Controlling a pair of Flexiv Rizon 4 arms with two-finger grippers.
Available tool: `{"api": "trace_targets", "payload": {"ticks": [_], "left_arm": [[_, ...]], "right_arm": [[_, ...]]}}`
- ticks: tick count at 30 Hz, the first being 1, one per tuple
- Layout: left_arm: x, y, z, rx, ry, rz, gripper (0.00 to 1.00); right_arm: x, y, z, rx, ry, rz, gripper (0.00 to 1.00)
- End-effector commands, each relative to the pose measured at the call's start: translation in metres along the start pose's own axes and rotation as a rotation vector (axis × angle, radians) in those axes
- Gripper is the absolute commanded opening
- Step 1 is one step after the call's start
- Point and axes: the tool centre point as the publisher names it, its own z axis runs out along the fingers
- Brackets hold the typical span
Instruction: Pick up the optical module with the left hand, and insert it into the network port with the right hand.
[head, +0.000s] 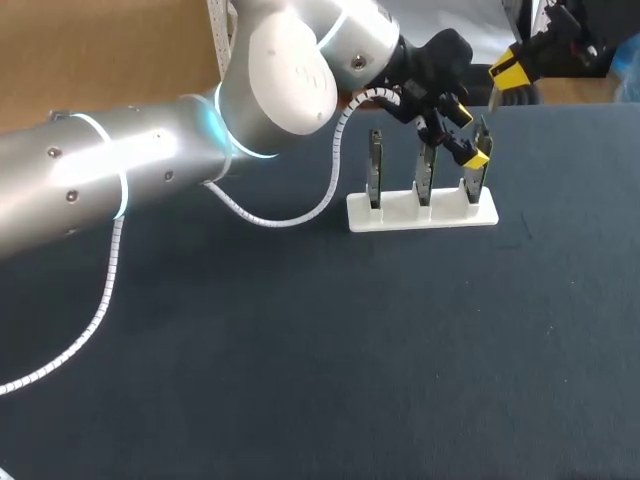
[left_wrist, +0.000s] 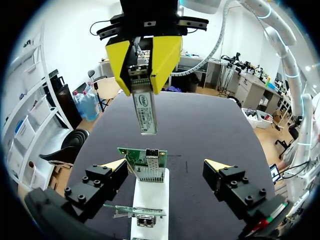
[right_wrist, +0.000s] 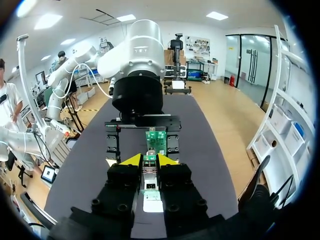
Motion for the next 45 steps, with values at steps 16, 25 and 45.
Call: {"api": "trace_targets", "payload": {"ticks": [16, 25, 45], "left_arm": [[-0.001, 0.001, 0.0, 0.002, 0.005, -0.001, 1.0], [-0.001, 0.001, 0.0, 0.002, 0.005, -0.001, 1.0], [-0.001, 0.001, 0.0, 0.002, 0.005, -0.001, 1.0]], "right_arm": [[0.013, 0.005, 0.012, -0.027, 0.062, -0.008, 0.0], [0.018, 0.006, 0.018, -0.032, 0.073, -0.002, 0.0], [0.025, 0.005, 0.022, -0.012, 0.081, 0.015, 0.0]]}}
